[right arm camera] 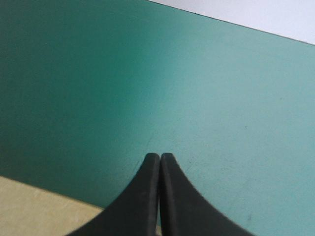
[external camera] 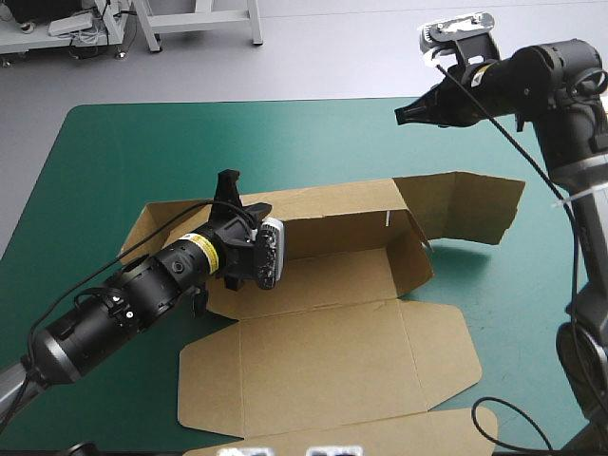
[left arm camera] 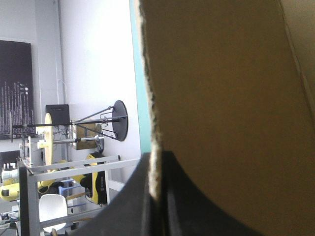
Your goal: Fold the box
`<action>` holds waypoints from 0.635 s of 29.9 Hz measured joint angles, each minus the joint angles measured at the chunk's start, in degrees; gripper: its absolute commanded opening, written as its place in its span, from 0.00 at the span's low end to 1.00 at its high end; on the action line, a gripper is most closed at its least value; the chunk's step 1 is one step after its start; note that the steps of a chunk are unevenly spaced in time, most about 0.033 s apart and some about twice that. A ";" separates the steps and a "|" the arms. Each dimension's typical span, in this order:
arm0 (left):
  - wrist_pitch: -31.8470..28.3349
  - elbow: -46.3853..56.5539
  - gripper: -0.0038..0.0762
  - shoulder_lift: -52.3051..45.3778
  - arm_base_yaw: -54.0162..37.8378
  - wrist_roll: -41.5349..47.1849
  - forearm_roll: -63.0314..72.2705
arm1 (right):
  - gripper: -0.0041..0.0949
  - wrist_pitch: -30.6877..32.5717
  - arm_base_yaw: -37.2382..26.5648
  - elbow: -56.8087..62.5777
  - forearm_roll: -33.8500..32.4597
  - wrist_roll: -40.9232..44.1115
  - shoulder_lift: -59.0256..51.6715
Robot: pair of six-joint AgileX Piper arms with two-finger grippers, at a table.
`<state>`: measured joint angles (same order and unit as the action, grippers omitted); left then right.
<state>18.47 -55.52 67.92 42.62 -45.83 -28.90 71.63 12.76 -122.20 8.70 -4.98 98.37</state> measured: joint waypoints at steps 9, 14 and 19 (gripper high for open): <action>-1.44 0.06 0.04 0.05 0.00 0.00 -1.68 | 0.02 -0.05 -5.44 -0.98 4.15 0.62 9.56; -1.34 0.06 0.04 0.89 0.00 0.00 -2.16 | 0.02 -0.05 -5.56 1.19 5.48 0.73 10.76; -0.29 0.06 0.04 2.35 0.00 0.00 -2.39 | 0.02 -0.16 -5.56 8.84 6.90 0.00 10.65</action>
<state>18.18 -55.46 70.26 42.62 -45.83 -31.30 71.47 7.20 -113.36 15.60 -4.98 109.01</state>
